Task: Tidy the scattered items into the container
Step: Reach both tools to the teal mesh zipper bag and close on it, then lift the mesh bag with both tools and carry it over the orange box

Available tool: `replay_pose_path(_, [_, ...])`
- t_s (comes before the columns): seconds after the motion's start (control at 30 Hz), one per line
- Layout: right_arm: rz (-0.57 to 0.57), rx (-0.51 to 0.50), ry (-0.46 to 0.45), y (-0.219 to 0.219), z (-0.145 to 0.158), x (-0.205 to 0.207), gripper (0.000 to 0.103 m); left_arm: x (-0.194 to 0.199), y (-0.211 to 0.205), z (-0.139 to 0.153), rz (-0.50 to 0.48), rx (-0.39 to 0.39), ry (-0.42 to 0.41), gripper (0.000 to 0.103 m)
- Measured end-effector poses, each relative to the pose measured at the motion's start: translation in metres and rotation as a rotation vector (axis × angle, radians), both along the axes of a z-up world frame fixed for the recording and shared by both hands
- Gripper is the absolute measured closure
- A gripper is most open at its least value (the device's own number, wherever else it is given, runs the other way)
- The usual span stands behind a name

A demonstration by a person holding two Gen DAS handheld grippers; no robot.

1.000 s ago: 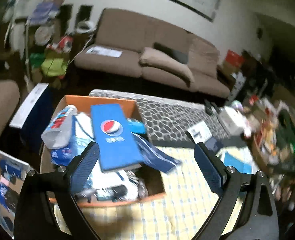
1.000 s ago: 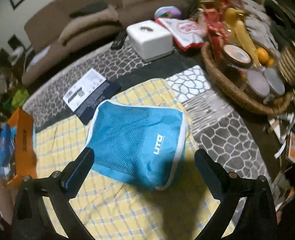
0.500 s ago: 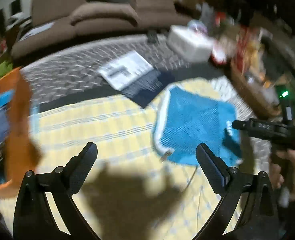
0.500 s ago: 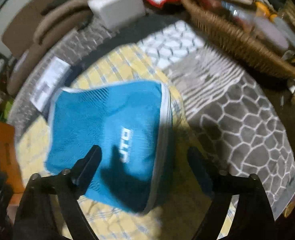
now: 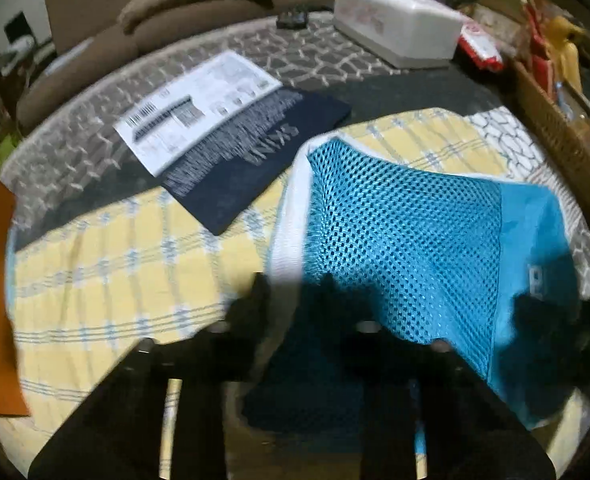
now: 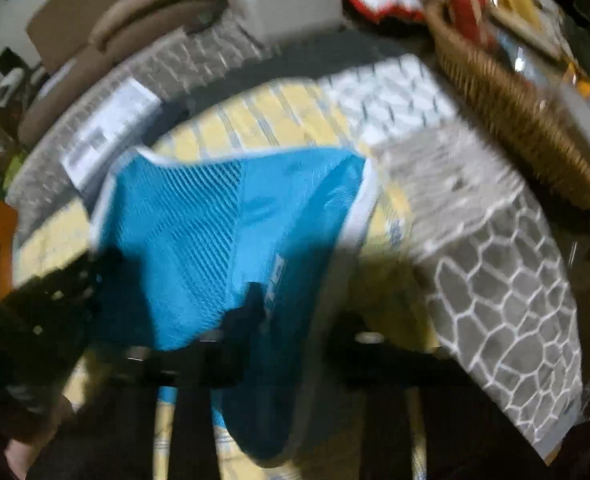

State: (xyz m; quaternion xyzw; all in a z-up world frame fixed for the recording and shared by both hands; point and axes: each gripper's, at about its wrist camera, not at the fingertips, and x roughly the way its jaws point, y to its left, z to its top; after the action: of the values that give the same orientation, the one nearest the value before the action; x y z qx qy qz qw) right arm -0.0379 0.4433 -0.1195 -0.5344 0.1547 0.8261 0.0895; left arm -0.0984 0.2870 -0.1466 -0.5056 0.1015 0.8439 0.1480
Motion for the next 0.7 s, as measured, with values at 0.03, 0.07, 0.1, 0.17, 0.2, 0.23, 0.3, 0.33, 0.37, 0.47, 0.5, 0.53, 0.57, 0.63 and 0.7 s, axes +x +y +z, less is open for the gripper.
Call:
replay_pose_path(0.03, [0.012, -0.013, 0.056, -0.003, 0.015, 0.003, 0.088, 0.002, -0.003, 0.007, -0.001, 0.019, 0.008, 0.089])
replay_pose_path(0.07, [0.024, -0.018, 0.097, -0.006, 0.025, 0.006, 0.091, 0.004, -0.008, 0.016, 0.005, 0.04, 0.021, 0.091])
replay_pose_path(0.1, [0.042, -0.011, 0.149, -0.011, 0.039, 0.009, 0.091, 0.009, -0.015, 0.028, 0.021, 0.058, 0.037, 0.091])
replay_pose_path(0.17, [0.08, 0.032, 0.243, -0.028, 0.069, 0.017, 0.091, 0.015, -0.028, 0.049, 0.05, 0.092, 0.069, 0.091])
replay_pose_path(0.2, [0.104, 0.05, 0.294, -0.037, 0.085, 0.024, 0.091, 0.021, -0.04, 0.065, 0.071, 0.114, 0.103, 0.091])
replay_pose_path(0.23, [0.119, 0.061, 0.331, -0.046, 0.096, 0.029, 0.091, 0.023, -0.044, 0.076, 0.083, 0.124, 0.128, 0.091])
replay_pose_path(0.3, [0.145, 0.073, 0.379, -0.061, 0.109, 0.032, 0.091, 0.032, -0.062, 0.101, 0.105, 0.152, 0.187, 0.091])
replay_pose_path(0.33, [0.16, 0.074, 0.404, -0.069, 0.116, 0.035, 0.091, 0.039, -0.073, 0.113, 0.114, 0.159, 0.222, 0.091])
replay_pose_path(0.37, [0.178, 0.068, 0.421, -0.076, 0.122, 0.037, 0.091, 0.046, -0.085, 0.124, 0.12, 0.158, 0.252, 0.091])
replay_pose_path(0.47, [0.242, 0.038, 0.459, -0.101, 0.131, 0.042, 0.091, 0.058, -0.118, 0.145, 0.132, 0.143, 0.298, 0.091])
replay_pose_path(0.5, [0.262, 0.028, 0.465, -0.107, 0.133, 0.045, 0.091, 0.062, -0.13, 0.149, 0.137, 0.141, 0.302, 0.091])
replay_pose_path(0.53, [0.293, 0.016, 0.473, -0.117, 0.133, 0.047, 0.091, 0.066, -0.143, 0.152, 0.147, 0.136, 0.303, 0.091])
replay_pose_path(0.57, [0.324, 0.009, 0.483, -0.129, 0.133, 0.05, 0.091, 0.068, -0.152, 0.154, 0.154, 0.132, 0.301, 0.091])
replay_pose_path(0.63, [0.381, -0.003, 0.49, -0.15, 0.135, 0.056, 0.091, 0.075, -0.18, 0.156, 0.176, 0.136, 0.286, 0.091])
replay_pose_path(0.7, [0.436, -0.002, 0.496, -0.175, 0.136, 0.059, 0.091, 0.082, -0.208, 0.156, 0.204, 0.145, 0.272, 0.091])
